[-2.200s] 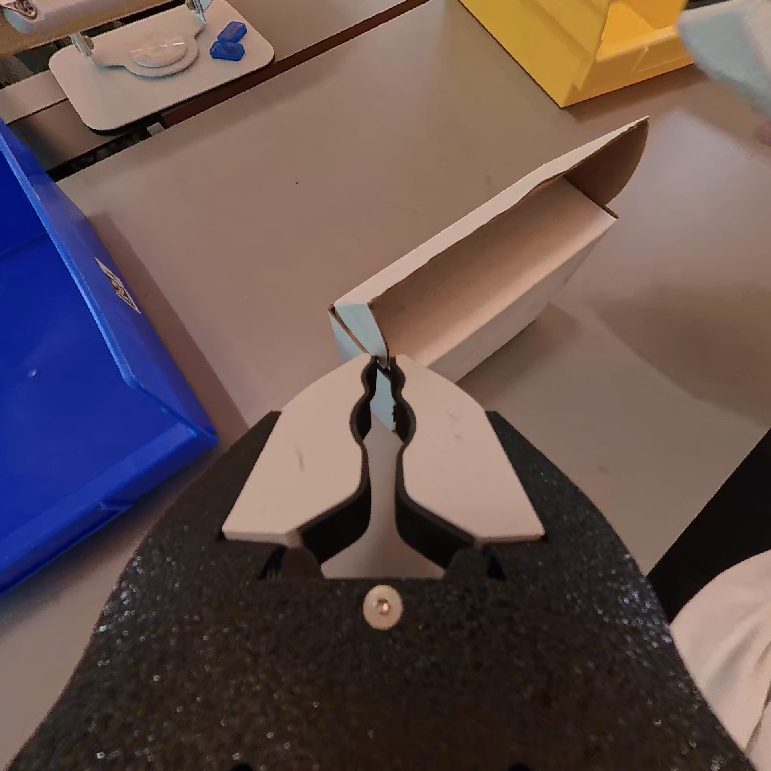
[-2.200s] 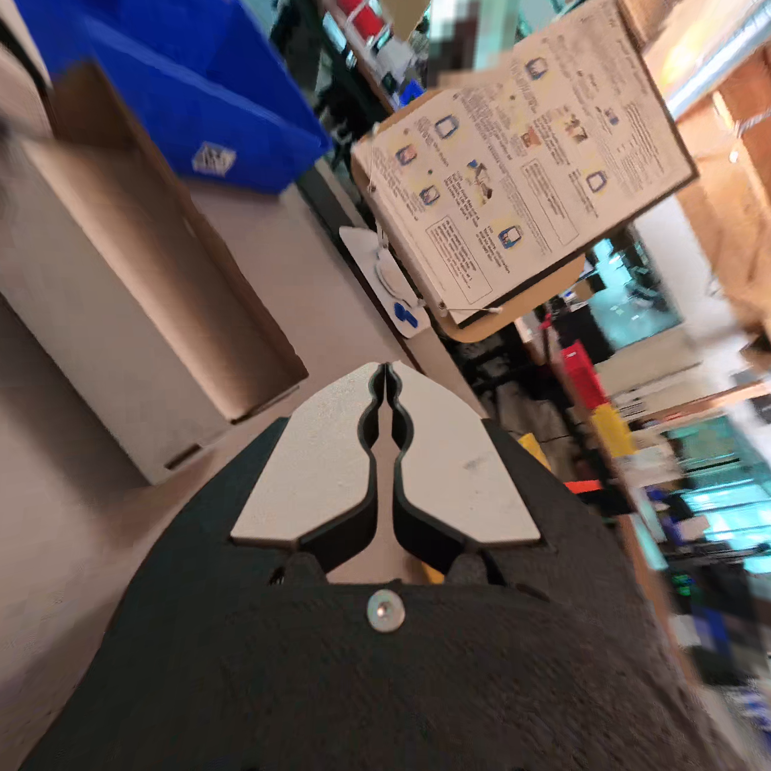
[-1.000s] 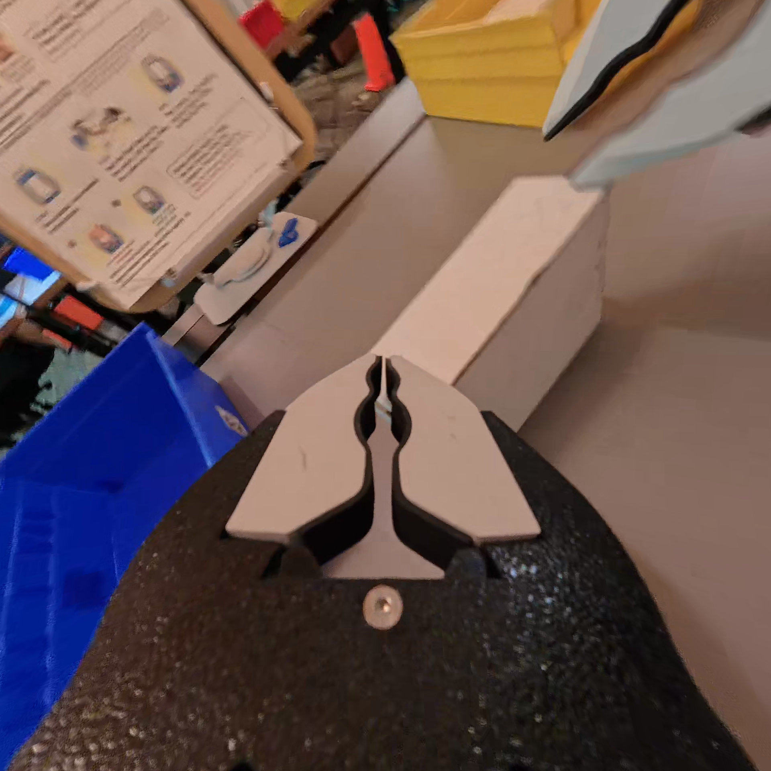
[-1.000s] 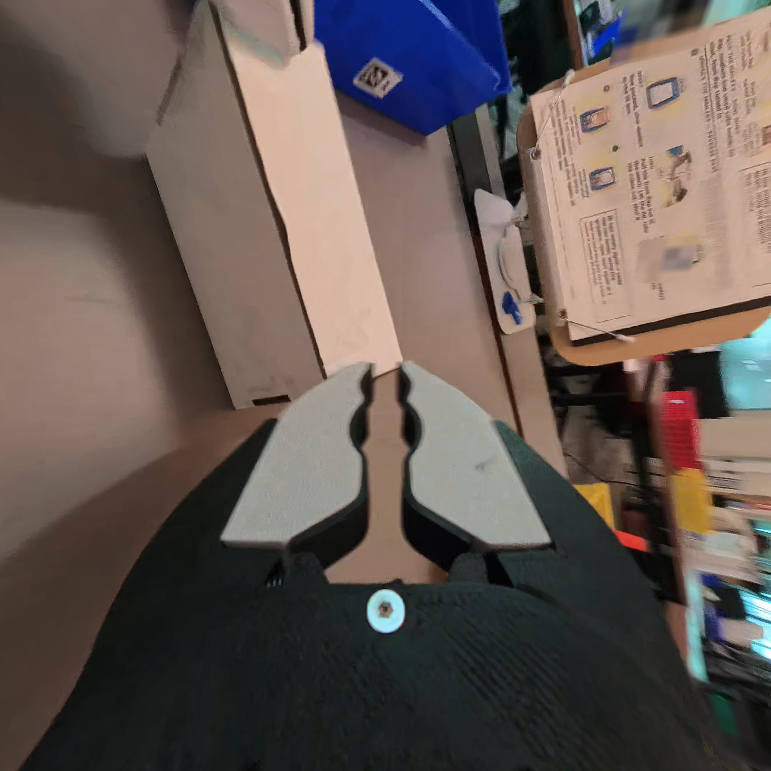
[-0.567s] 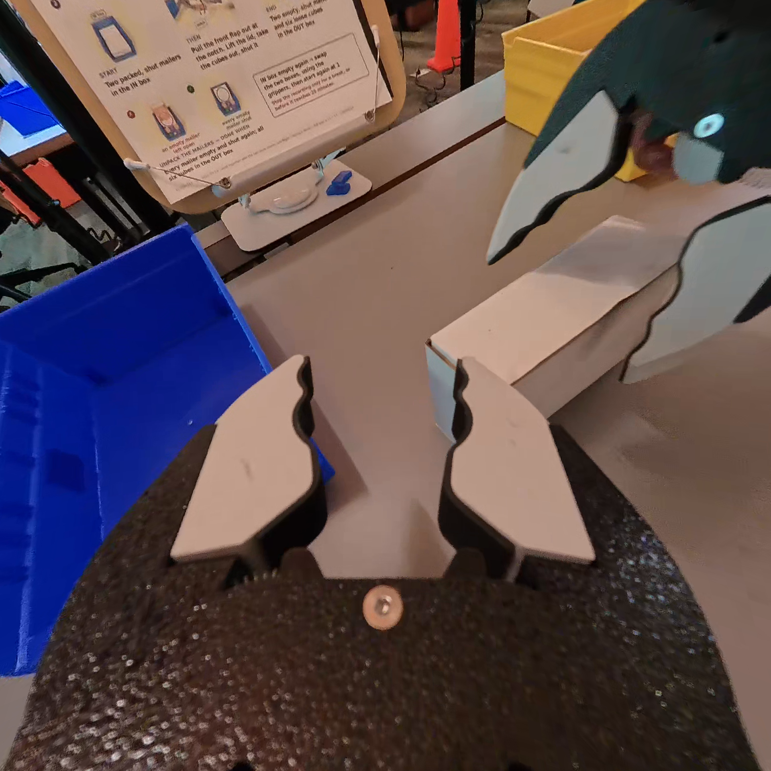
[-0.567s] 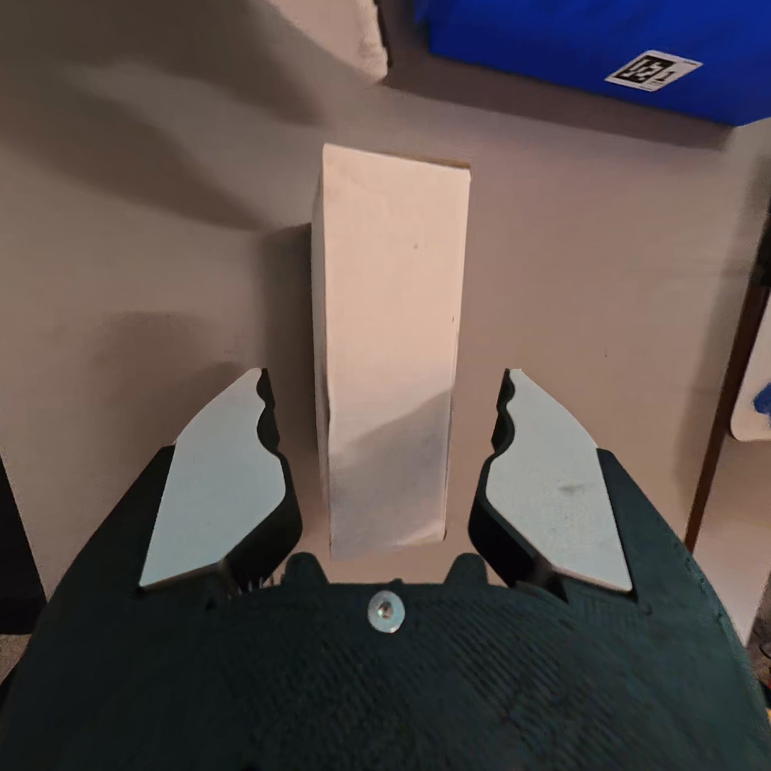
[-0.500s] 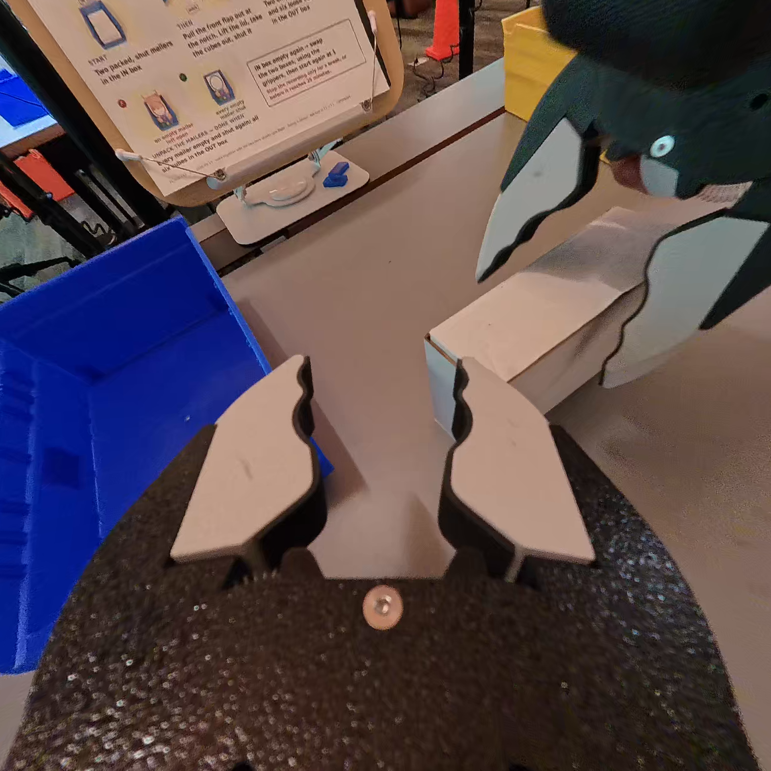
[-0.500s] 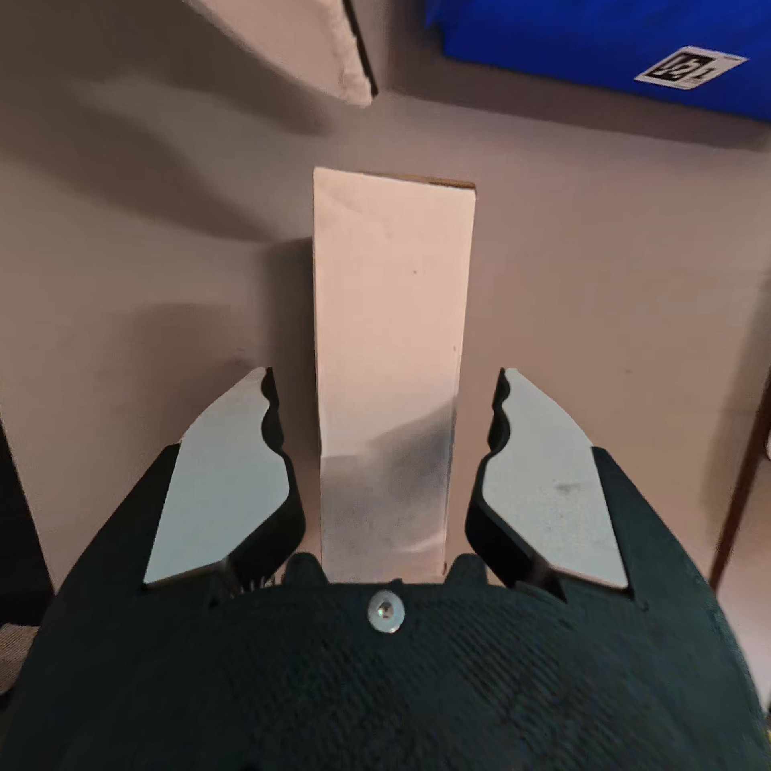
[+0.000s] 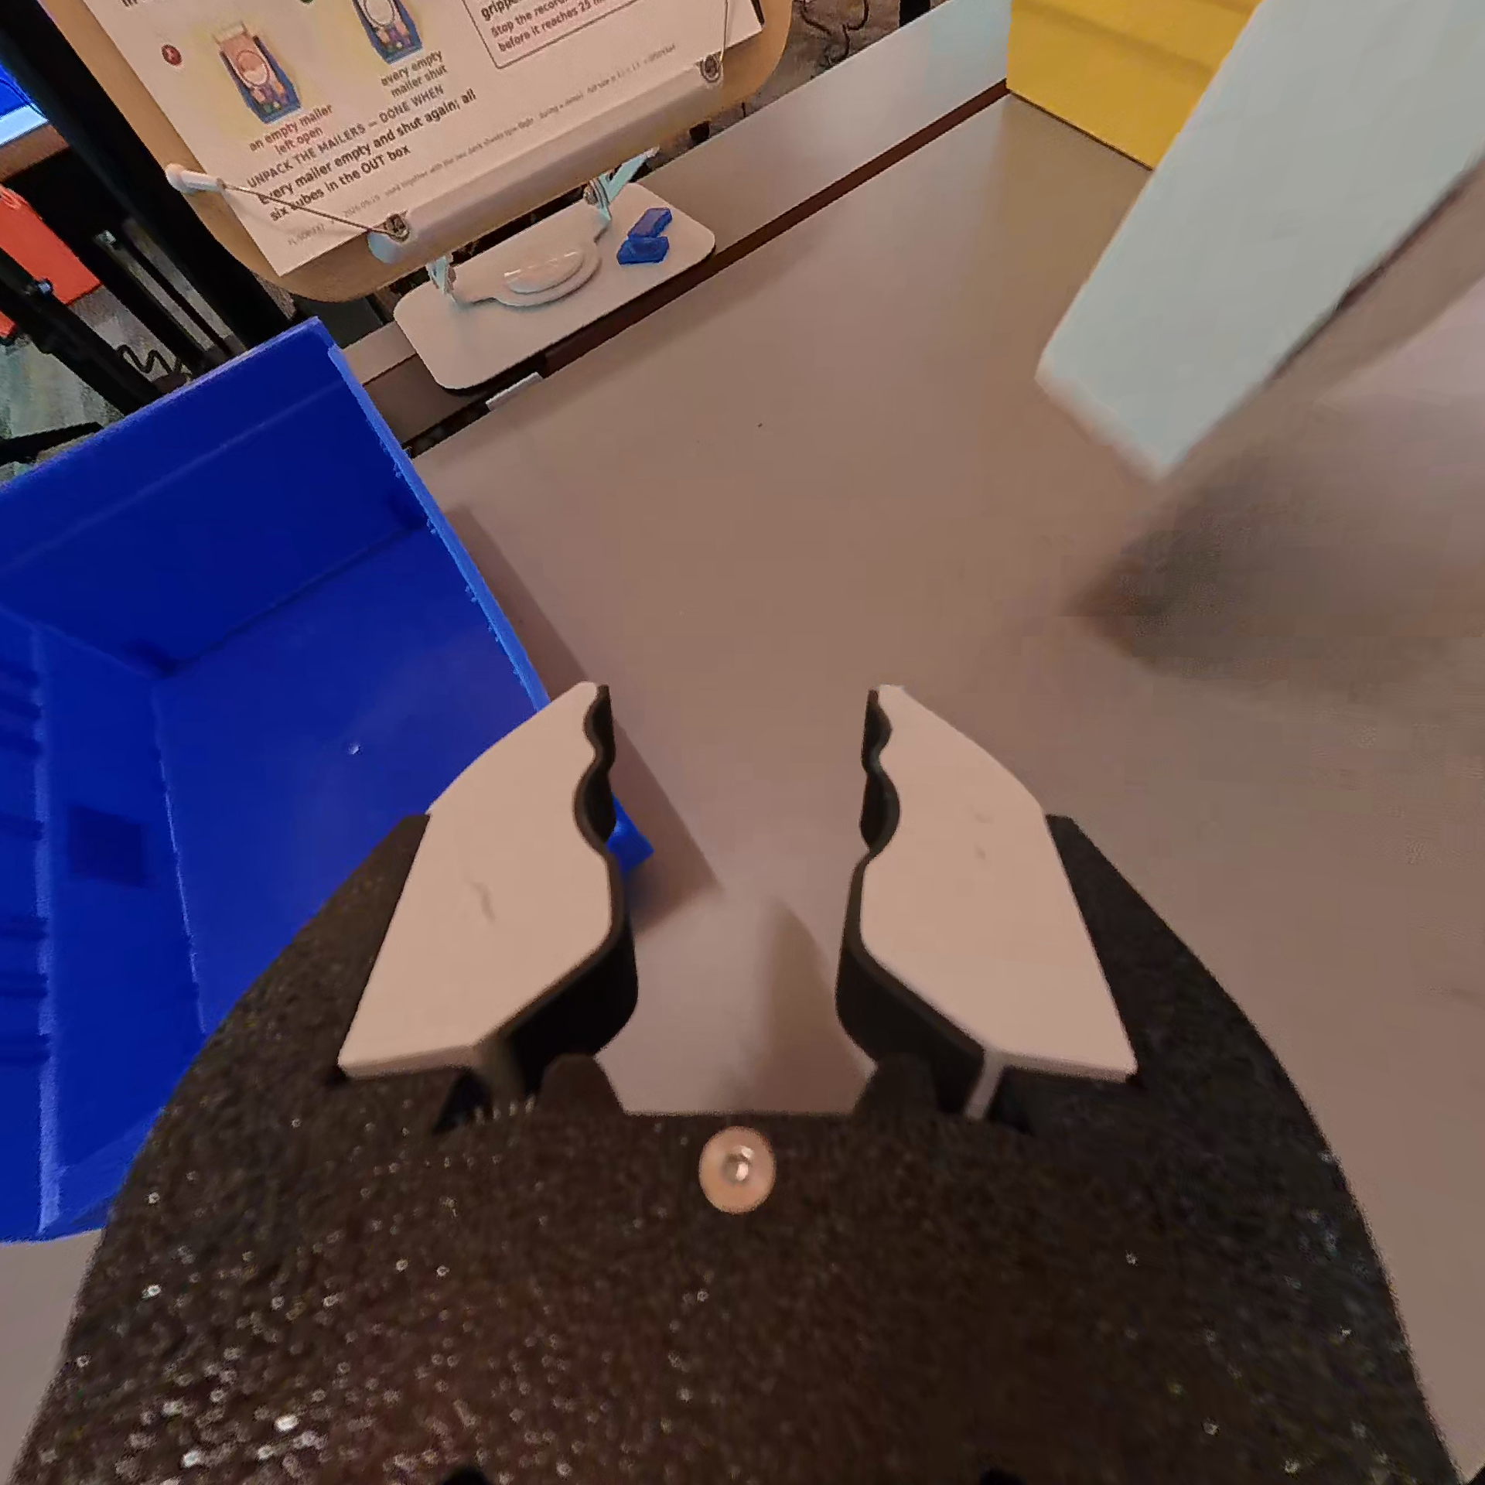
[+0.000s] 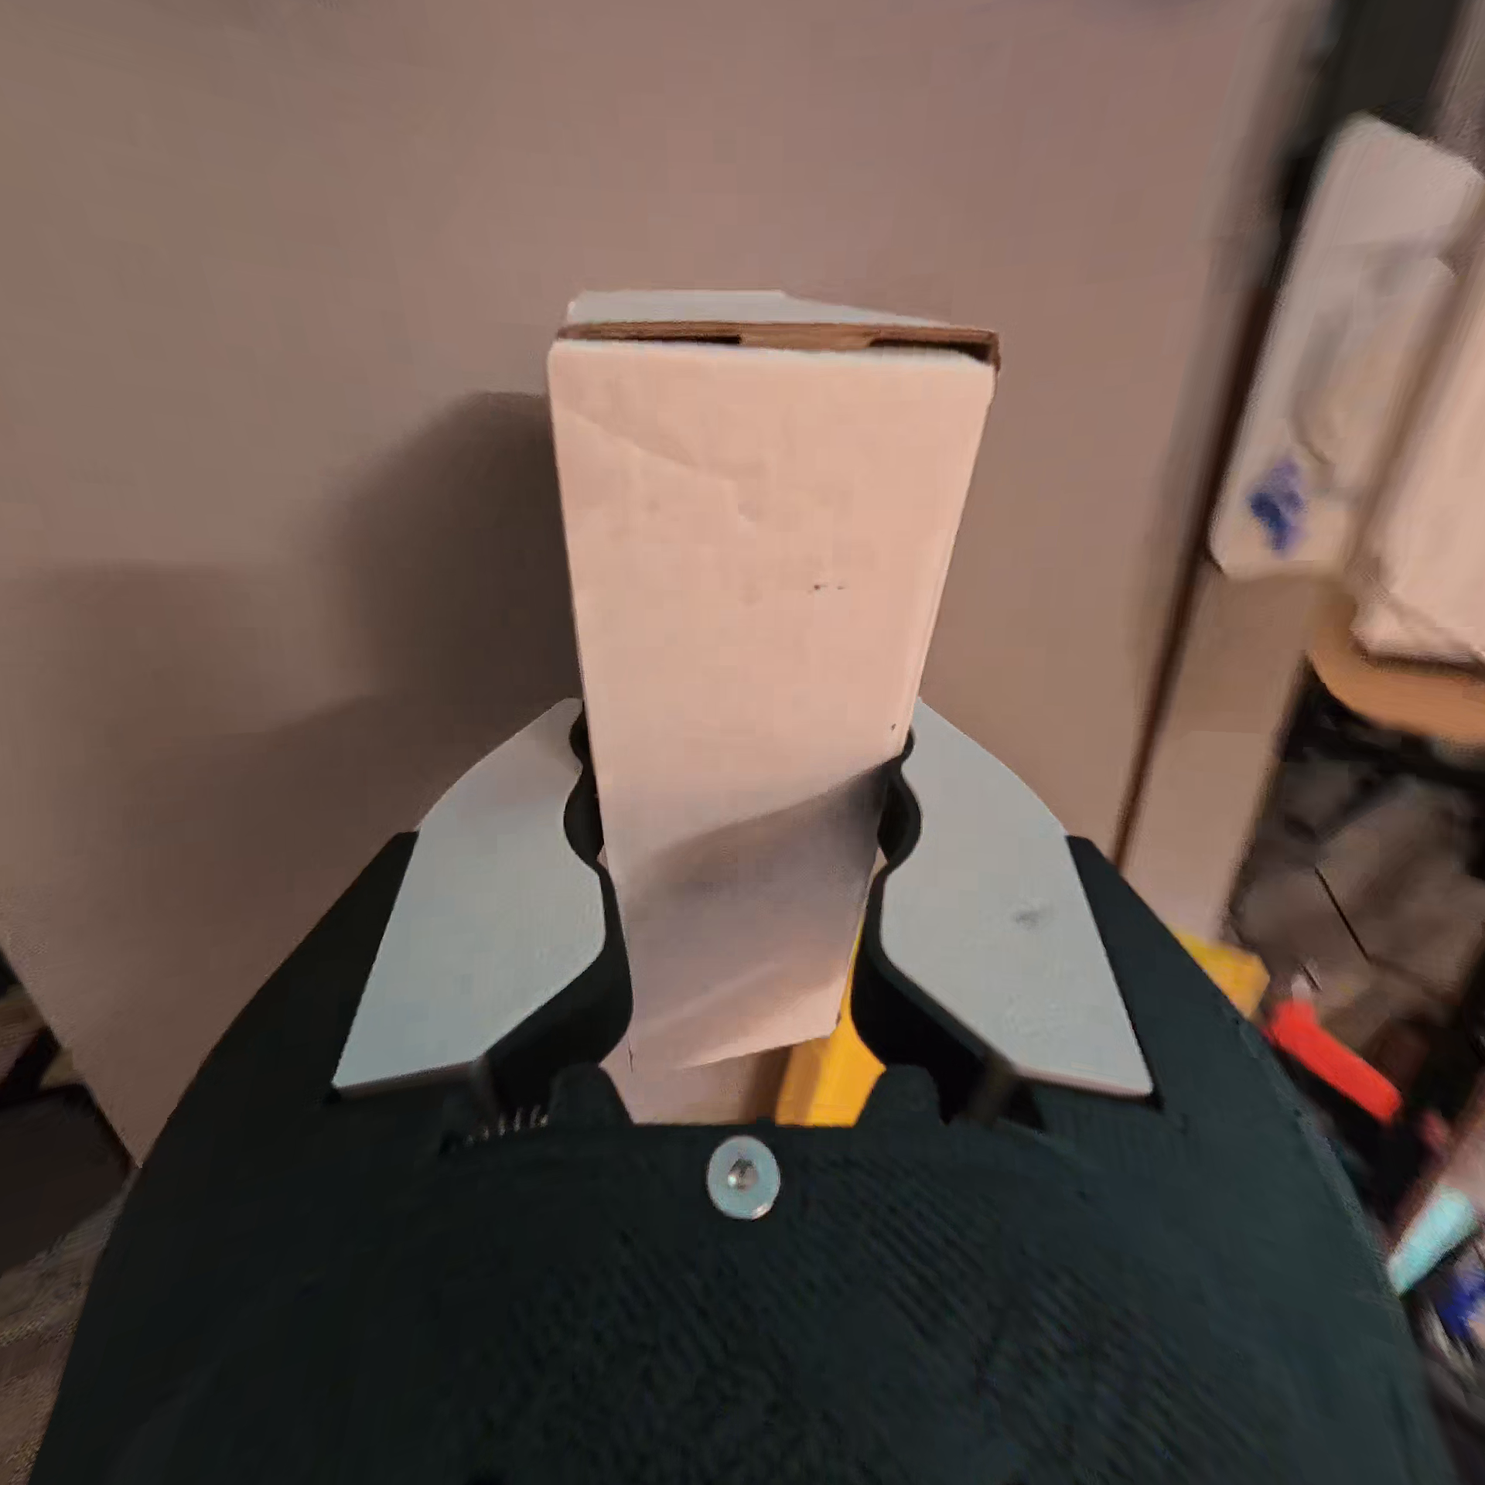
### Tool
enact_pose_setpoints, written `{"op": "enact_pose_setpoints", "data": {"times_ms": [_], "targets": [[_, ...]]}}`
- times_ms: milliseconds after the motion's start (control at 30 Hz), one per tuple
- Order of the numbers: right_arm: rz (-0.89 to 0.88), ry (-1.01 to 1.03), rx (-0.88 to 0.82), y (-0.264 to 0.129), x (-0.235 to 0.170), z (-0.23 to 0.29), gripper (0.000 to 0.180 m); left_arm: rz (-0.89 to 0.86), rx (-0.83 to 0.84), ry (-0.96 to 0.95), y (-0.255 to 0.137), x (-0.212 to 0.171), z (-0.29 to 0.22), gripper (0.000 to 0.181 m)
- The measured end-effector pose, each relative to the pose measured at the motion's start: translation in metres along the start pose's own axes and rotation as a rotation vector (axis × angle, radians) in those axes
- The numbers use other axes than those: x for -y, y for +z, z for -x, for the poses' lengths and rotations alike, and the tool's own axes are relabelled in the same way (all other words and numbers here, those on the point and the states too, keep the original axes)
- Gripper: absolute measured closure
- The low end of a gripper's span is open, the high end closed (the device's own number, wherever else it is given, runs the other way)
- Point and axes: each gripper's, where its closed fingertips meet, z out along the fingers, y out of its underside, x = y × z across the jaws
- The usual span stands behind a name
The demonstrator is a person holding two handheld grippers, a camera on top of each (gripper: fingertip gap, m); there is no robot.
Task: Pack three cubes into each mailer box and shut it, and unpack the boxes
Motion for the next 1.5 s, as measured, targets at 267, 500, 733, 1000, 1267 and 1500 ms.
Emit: {"op": "enact_pose_setpoints", "data": {"times_ms": [267, 500, 733, 1000, 1267, 1500], "targets": [[0.293, 0.208, -0.384, -0.080, -0.192, -0.093, 0.111, 0.032, -0.008, 0.033, 0.008, -0.005, -0.007, 0.124], [0.379, 0.270, -0.489, -0.023, -0.281, -0.123, 0.112, 0.081, -0.015, 0.054, 0.019, -0.015, -0.014, 0.124], [0.345, 0.318, -0.570, 0.029, -0.310, -0.145, 0.112, 0.132, -0.024, 0.051, 0.028, -0.029, -0.014, 0.125], [0.359, 0.115, -0.643, 0.074, -0.317, -0.141, 0.112, 0.190, -0.039, 0.048, 0.038, -0.046, -0.018, 0.125], [0.260, 0.089, -0.437, 0.081, -0.314, -0.122, 0.111, 0.228, -0.075, 0.047, 0.050, -0.054, -0.030, 0.125], [0.211, 0.274, -0.263, 0.074, -0.314, -0.111, 0.101, 0.246, -0.092, 0.054, 0.052, -0.057, -0.038, 0.125]]}}
